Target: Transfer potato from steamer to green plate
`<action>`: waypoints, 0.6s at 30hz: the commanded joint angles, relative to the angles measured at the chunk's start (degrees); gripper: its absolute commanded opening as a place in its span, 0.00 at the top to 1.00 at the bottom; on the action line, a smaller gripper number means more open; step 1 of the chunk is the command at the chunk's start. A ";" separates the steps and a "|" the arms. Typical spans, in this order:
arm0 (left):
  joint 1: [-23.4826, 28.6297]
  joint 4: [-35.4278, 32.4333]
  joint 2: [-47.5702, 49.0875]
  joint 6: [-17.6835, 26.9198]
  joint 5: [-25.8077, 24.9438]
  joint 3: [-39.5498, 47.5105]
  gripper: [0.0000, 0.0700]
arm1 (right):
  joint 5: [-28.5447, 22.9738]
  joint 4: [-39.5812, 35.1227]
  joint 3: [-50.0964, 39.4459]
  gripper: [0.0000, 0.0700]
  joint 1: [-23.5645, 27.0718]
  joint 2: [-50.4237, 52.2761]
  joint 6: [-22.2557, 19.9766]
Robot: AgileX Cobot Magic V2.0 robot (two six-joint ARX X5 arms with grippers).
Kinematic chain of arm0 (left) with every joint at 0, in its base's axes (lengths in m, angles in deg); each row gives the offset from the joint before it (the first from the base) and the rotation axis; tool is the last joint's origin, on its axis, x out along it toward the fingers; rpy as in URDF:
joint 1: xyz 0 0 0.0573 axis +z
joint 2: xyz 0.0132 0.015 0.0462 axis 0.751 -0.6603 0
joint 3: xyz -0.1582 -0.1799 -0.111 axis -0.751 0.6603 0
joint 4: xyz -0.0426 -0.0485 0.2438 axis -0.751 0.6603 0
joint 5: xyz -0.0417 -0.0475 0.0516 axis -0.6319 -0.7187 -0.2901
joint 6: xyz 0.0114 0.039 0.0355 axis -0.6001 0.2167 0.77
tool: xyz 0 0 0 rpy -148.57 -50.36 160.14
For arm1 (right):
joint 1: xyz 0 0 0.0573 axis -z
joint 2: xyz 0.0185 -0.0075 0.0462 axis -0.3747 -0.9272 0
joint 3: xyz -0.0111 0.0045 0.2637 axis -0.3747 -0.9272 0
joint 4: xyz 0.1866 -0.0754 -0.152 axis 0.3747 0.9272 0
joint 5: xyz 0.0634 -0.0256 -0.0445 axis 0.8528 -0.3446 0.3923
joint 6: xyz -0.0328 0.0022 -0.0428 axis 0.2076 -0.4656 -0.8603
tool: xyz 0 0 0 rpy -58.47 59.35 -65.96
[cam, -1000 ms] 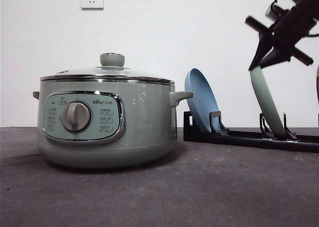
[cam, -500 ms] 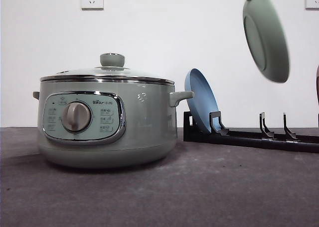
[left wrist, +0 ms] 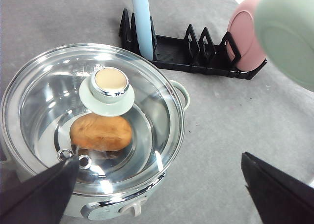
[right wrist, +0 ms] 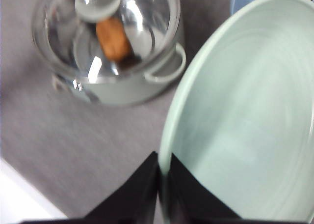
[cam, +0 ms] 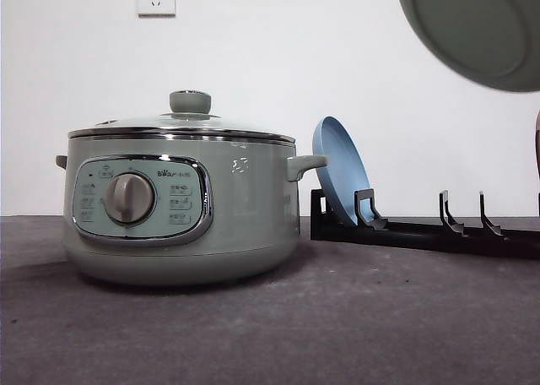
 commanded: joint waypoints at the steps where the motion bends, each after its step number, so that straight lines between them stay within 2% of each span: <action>1: -0.24 -0.59 -0.63 0.72 -0.50 -1.31 0.03 | -4.24 0.57 -0.29 1.00 -3.99 0.08 1.77; 5: -0.24 -0.55 -0.63 0.73 -0.50 -1.31 0.03 | -10.50 1.32 -4.35 1.00 -11.62 0.90 6.87; 11: -0.23 -0.57 -0.66 1.10 -0.50 -1.27 0.03 | -17.23 -0.78 -13.89 1.00 -21.10 0.98 16.24; 15: -0.23 -0.56 -0.66 1.40 -0.50 -1.27 0.03 | -18.71 -4.57 -21.74 1.00 -25.05 0.47 21.15; 18: -0.24 -0.57 -0.66 1.38 -0.50 -1.27 0.03 | -18.79 -7.27 -26.96 1.00 -26.58 -0.67 22.60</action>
